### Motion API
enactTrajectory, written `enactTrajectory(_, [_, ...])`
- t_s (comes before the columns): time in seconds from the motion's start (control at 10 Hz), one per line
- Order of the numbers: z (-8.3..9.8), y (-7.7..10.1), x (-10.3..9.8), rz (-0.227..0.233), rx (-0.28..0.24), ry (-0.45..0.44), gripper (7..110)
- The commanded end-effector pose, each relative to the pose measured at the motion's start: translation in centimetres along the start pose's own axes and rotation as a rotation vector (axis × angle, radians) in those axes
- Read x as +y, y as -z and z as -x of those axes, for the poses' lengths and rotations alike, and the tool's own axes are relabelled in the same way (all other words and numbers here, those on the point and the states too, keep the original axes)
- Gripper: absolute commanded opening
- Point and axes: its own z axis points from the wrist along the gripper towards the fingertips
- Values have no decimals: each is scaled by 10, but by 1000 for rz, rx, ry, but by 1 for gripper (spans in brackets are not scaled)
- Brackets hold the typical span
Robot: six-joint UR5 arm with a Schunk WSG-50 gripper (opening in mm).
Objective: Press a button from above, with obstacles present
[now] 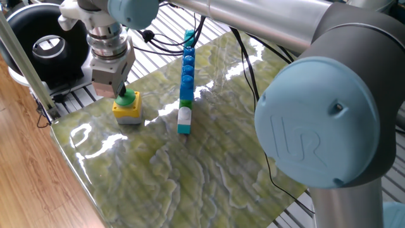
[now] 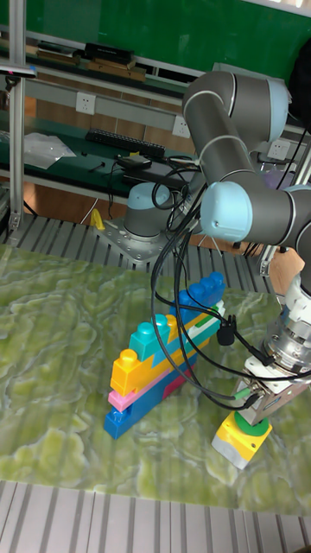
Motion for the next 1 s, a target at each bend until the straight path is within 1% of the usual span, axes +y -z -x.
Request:
enactTrajectory(0.0, [2, -1, 2, 10, -5, -6, 7])
enactTrajectory(0.3, [2, -3, 2, 11, -6, -8, 7])
enactTrajectory(0.9, [3, -9, 0, -1, -2, -6, 7])
